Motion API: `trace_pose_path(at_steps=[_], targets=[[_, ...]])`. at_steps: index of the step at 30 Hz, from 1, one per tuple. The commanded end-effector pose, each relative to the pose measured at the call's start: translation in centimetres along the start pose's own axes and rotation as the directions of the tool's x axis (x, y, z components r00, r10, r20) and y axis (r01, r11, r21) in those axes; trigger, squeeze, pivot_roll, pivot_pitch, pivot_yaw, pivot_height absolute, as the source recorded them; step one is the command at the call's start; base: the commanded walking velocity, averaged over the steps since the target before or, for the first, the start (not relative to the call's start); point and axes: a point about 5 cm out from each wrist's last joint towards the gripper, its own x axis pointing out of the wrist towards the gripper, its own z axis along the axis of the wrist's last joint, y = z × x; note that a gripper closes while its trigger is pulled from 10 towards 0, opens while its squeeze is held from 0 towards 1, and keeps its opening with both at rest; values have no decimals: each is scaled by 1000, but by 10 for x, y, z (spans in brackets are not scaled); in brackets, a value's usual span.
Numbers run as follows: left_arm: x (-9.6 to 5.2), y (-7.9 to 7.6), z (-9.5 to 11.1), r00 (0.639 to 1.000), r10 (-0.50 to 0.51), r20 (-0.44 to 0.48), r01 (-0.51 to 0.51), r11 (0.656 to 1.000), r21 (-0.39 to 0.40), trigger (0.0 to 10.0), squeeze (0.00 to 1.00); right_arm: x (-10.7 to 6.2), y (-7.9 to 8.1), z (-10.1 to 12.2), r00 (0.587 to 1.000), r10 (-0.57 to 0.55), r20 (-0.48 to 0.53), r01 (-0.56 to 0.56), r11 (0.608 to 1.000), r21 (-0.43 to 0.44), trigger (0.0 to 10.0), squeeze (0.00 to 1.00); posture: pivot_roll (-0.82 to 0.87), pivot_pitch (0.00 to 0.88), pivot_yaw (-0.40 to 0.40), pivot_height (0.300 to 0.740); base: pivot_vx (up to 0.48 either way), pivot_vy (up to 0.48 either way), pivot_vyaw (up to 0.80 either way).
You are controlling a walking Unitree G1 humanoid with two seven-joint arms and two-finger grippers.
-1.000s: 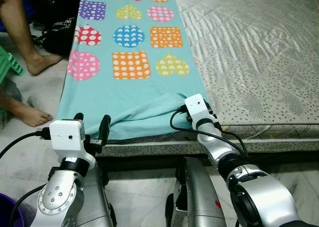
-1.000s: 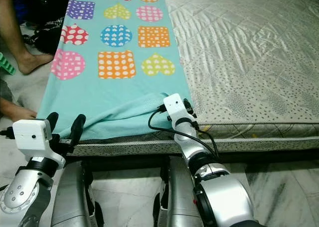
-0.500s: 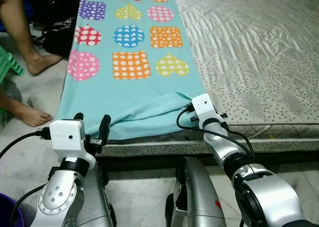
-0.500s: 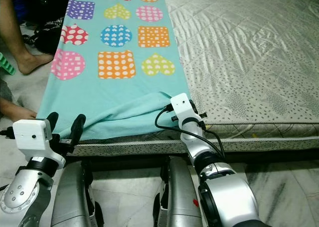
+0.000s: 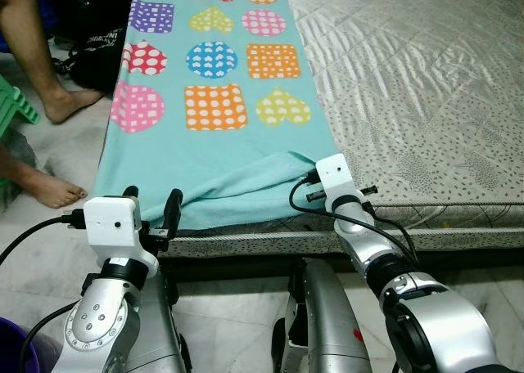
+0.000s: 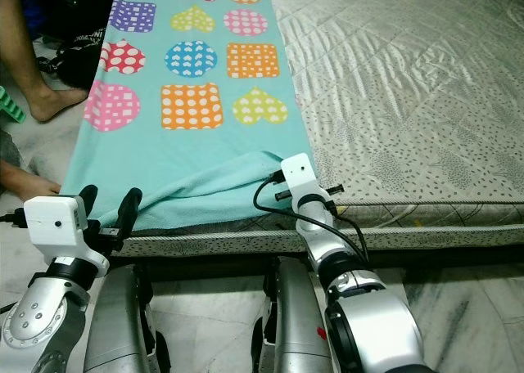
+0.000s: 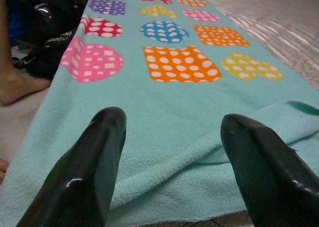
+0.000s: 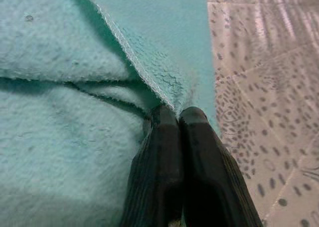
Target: Clean up the room
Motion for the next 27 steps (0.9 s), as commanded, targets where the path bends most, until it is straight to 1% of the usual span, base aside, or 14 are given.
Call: trace_pose_path(at_steps=[1, 5, 27], targets=[[-1, 2, -3, 1000, 9, -12, -9, 1000, 2, 10000, 0, -1, -6, -4, 1000, -2, 6, 2, 999, 36, 0, 0, 208, 213, -120, 504, 0, 0, 0], [0, 3, -4, 1000, 17, -14, -17, 1000, -11, 10000, 0, -2, -11, -5, 1000, 9, 14, -10, 997, 79, 0, 0, 201, 212, -115, 504, 0, 0, 0], [0, 3, -4, 1000, 17, -14, -17, 1000, -11, 10000, 0, -2, -11, -5, 1000, 9, 14, -10, 997, 79, 0, 0, 201, 212, -115, 504, 0, 0, 0]])
